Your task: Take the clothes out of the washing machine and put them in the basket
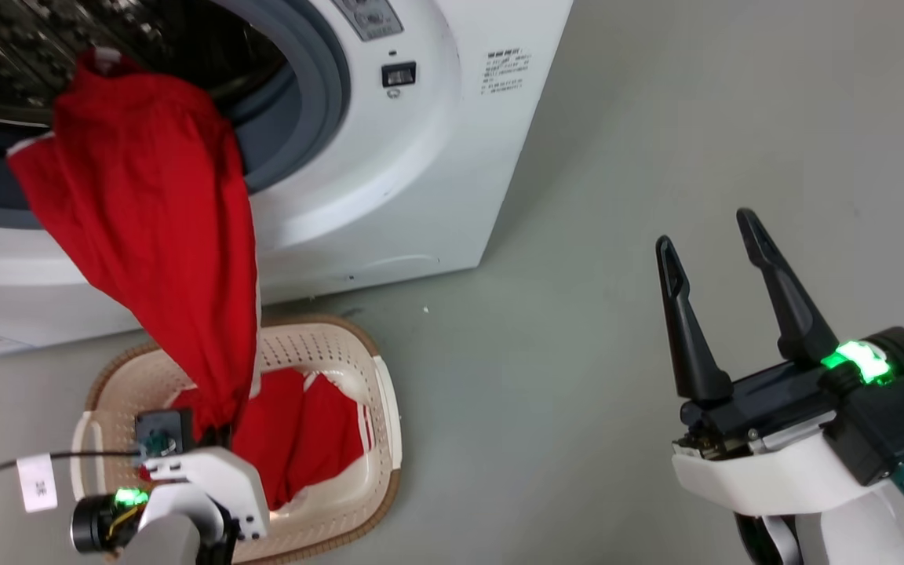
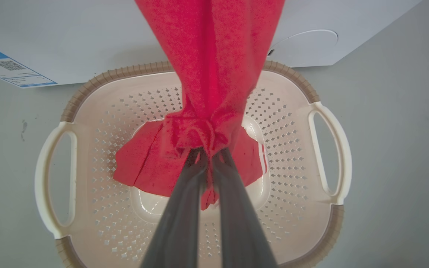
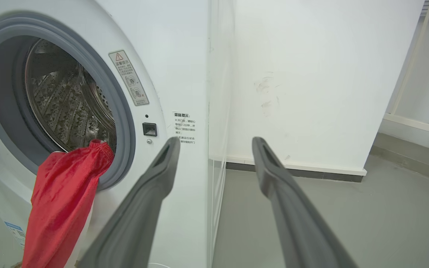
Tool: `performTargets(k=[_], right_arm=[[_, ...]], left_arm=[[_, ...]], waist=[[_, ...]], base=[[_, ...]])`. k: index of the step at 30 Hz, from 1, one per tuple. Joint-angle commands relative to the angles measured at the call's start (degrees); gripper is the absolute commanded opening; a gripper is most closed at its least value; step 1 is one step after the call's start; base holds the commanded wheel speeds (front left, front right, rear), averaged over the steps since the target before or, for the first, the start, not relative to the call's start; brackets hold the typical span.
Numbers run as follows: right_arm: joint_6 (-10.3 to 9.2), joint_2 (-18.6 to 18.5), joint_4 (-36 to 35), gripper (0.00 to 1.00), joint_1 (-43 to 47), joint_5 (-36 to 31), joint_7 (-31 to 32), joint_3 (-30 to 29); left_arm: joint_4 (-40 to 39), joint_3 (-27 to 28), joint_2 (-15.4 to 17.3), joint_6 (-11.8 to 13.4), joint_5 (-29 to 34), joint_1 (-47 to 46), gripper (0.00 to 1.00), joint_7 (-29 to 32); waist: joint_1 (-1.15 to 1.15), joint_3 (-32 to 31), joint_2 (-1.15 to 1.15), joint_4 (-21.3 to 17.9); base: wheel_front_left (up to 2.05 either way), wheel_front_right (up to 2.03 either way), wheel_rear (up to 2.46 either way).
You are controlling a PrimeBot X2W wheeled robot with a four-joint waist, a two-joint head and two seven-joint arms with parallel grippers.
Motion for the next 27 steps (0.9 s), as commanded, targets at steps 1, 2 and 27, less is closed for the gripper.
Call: performTargets(k=[1,2,27], right_arm=[[-0.04,0.02,-0.3,1.0,-1.12,0.26,-0.11,-0.13],[-0.04,0.03,-0.38,1.0,-1.44,0.27,-0.11,-0.22],[-0.04,0.02,0.68,1.0,-1.91,0.69,-0.11,-0.13]], left_arm=[[1.05,0.04,-0.14,-0.35,0.39,-1.7,0.0,-0.13],[1.87,0.14,-0.22,-0.42,0.48,-2.4,0.0,-0.12],[8.39,-0.39,-1.63,-0.1,2.13,-5.31,1.0,-0.14]], waist=[[-0.01,1.9,0.0,-0.47],[-0.01,2.48,0.0,-0.51],[-0.01,0.88,0.0,0.3]], base=[[0.0,0.0,0.0],[0.0,0.0,0.0],[0.0,0.0,0.0]])
